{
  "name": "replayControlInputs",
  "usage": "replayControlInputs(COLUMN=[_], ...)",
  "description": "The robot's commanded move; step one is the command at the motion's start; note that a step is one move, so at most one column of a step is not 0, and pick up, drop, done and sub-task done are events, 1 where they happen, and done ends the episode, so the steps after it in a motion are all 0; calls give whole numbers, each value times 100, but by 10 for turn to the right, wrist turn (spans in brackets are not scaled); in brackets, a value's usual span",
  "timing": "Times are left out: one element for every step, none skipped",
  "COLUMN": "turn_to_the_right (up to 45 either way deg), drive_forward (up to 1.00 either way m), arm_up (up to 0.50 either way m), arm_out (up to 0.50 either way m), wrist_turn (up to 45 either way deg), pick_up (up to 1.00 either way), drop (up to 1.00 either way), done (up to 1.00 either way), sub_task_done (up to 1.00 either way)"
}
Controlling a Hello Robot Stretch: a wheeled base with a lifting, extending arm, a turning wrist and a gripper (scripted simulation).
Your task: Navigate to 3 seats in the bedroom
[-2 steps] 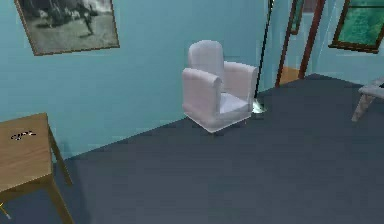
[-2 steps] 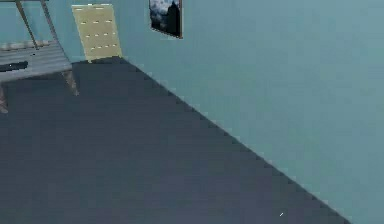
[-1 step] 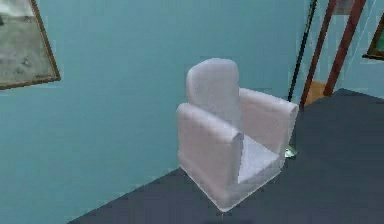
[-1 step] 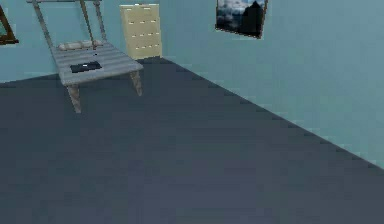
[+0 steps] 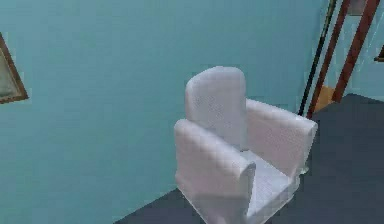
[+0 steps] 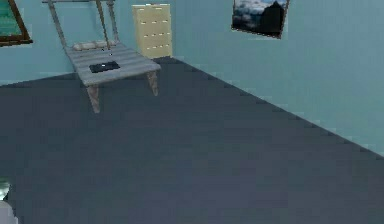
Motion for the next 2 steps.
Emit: replayControlInputs(turn_to_the_right=[150, 0], drive_forward=[0, 0], arm_up=[0, 0], arm_out=[0, 0], wrist_turn=[0, 0], pick_up=[0, 0], drop=[0, 0], done=[0, 0], sub_task_done=[0, 100])
